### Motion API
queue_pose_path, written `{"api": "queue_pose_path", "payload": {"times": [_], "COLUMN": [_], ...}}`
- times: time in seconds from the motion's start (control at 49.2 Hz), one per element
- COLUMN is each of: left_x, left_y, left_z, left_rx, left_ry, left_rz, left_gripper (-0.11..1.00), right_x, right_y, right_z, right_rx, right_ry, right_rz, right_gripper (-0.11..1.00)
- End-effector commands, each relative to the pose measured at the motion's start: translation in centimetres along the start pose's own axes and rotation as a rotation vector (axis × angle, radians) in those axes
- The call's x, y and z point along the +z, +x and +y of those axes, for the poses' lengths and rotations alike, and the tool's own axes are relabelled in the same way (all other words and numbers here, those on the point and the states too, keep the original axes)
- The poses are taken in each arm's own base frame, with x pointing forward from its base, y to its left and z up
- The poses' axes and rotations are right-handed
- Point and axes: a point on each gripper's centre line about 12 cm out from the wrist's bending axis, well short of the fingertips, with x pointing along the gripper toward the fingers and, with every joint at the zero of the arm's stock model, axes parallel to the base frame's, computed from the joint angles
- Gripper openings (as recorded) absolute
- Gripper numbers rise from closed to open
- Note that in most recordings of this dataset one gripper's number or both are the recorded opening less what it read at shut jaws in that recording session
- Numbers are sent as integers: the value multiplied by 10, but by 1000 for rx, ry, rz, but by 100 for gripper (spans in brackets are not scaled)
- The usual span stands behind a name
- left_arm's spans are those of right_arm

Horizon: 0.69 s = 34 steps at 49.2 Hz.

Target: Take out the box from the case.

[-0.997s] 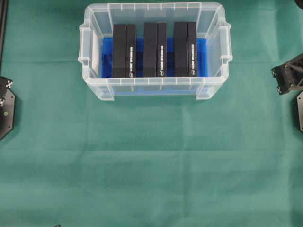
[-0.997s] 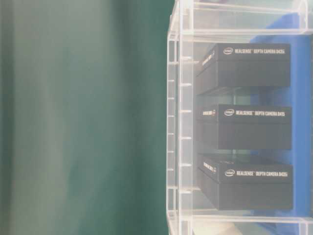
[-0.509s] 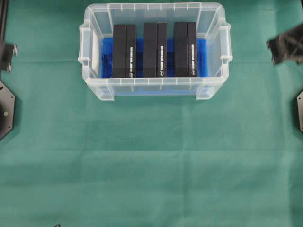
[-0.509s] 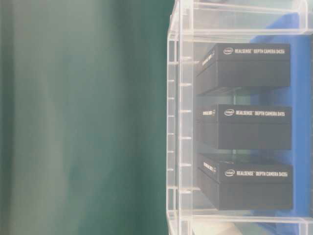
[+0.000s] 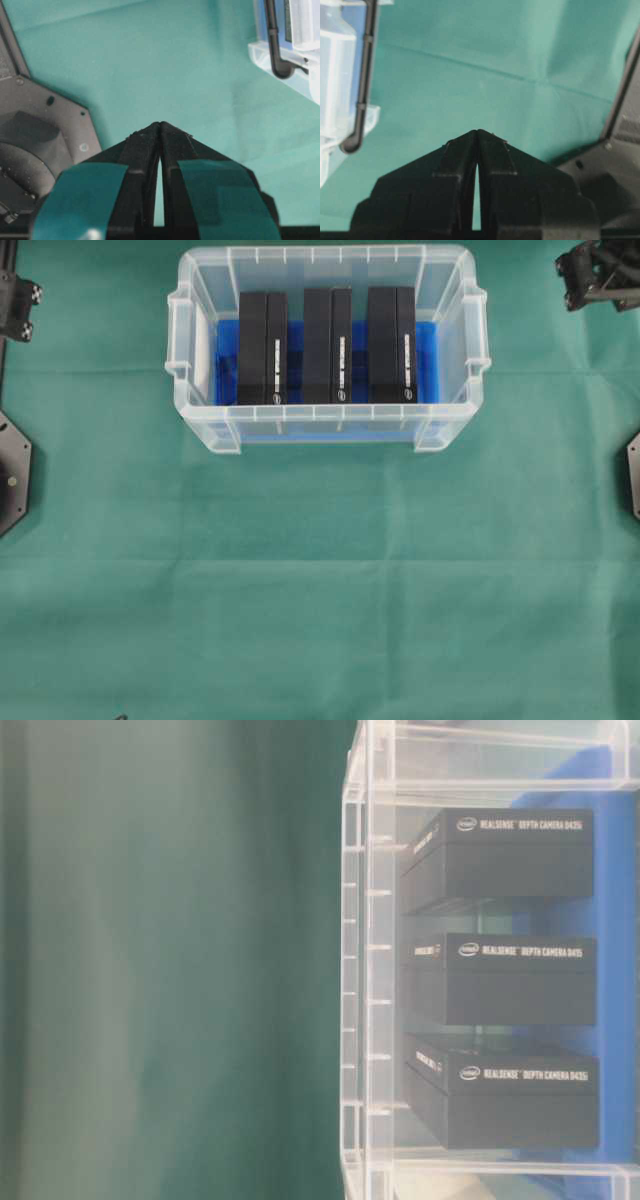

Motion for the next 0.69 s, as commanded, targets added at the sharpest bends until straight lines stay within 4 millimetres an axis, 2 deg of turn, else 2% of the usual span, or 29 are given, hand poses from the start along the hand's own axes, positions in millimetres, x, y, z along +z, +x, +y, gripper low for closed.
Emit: {"api": "queue_pose_path", "payload": {"times": [0.0,0.142,0.224,0.305,0.386,0.448,0.549,0.59,0.671], "left_x": [4,3,1,0,0,0,0,0,0], "left_y": [-6,-4,-3,-1,-1,-1,-1,-1,-1], "left_z": [-1,-2,-2,-2,-2,-1,-2,-2,-2], "left_rx": [-16,-16,-17,-16,-17,-16,-18,-18,-18], "left_ry": [-6,-6,-11,-16,-14,-17,-19,-19,-25], "left_rz": [-16,-5,4,10,11,10,11,10,11], "left_gripper": [2,4,10,24,46,64,90,96,97], "right_x": [2,0,0,0,-1,-2,-2,-3,-4], "right_y": [1,8,9,8,8,8,7,7,7], "right_z": [1,1,1,1,1,1,1,1,1], "right_rx": [24,32,33,38,38,36,35,36,32], "right_ry": [-12,-26,-23,-23,-23,-26,-24,-27,-17], "right_rz": [-19,-22,-21,-22,-20,-18,-17,-18,-17], "right_gripper": [2,2,2,2,4,15,44,57,80]}}
